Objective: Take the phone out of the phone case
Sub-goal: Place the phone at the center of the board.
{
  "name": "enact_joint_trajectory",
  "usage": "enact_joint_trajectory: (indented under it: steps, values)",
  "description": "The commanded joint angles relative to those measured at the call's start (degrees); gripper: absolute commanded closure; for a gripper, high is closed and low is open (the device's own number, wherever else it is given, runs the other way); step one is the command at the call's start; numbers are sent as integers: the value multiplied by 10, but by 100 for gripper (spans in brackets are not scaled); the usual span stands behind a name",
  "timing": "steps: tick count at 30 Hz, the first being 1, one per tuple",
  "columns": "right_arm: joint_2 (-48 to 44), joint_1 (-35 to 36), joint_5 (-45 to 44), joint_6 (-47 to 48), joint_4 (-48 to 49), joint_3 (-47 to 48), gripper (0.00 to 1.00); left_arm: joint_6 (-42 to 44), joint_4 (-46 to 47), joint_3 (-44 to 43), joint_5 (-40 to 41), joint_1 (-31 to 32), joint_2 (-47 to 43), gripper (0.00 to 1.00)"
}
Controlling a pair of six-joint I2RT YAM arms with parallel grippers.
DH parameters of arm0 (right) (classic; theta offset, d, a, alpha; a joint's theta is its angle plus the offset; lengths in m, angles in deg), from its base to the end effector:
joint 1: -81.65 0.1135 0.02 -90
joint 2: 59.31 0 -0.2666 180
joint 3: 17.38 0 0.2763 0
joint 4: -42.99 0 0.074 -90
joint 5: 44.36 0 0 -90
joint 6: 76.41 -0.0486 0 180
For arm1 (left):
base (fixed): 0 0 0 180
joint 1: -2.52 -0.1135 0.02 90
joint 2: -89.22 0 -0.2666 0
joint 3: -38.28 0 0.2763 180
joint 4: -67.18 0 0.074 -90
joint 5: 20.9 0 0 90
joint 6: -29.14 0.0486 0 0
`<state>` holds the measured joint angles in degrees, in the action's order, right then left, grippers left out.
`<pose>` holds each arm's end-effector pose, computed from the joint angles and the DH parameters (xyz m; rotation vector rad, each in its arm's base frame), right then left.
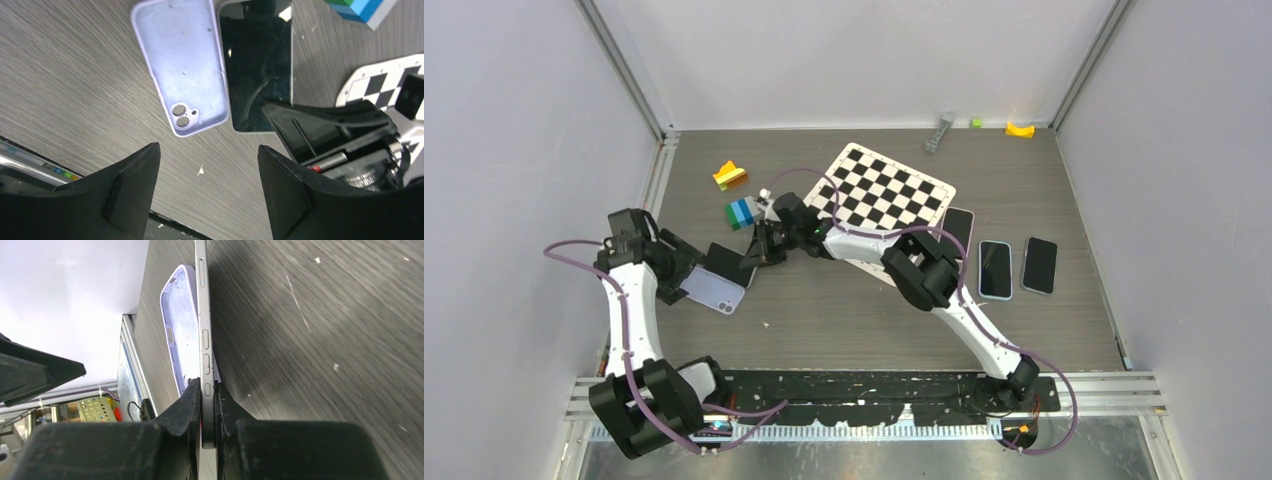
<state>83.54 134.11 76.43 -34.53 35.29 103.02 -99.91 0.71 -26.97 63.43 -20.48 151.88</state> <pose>0.3385 0.4814 0.1109 -0.4764 2.4111 1.5019 0.2112 0.0845 0.2529 -1.3628 2.3259 -0.2195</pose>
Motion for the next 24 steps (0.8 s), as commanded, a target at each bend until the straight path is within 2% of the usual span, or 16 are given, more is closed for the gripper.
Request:
enact_joint_trajectory:
  steps: [1,3,10,12,13,14,15,17,19,22,24]
  values:
    - [51,12,-18,73,-149,39,87,-7,-22,-19,-58,-3,-17,26]
    - [57,16,-20,82,-166,49,81,-7,-20,-19,-76,-4,-21,25]
    - [13,21,-82,87,-215,41,50,-1,-20,-34,-103,-2,-19,23]
    - [-2,14,-104,103,-252,63,39,4,-20,-40,-108,2,-18,22]
    - [-12,9,-108,108,-279,80,28,7,-19,-42,-113,4,-19,22]
    - [-16,8,-121,125,-295,91,24,11,-19,-44,-116,7,-20,21]
    - [-25,6,-133,135,-333,112,15,14,-17,-47,-120,11,-21,20]
    - [-41,4,-184,179,-387,139,9,25,-16,-53,-129,16,-21,20]
    - [-64,0,-213,200,-423,146,7,38,-13,-62,-142,24,-18,19]
    - [-120,-13,-239,212,-440,107,7,60,-1,-74,-172,42,-14,18]
    - [-196,-36,-270,213,-438,33,7,73,15,-76,-204,59,-12,17]
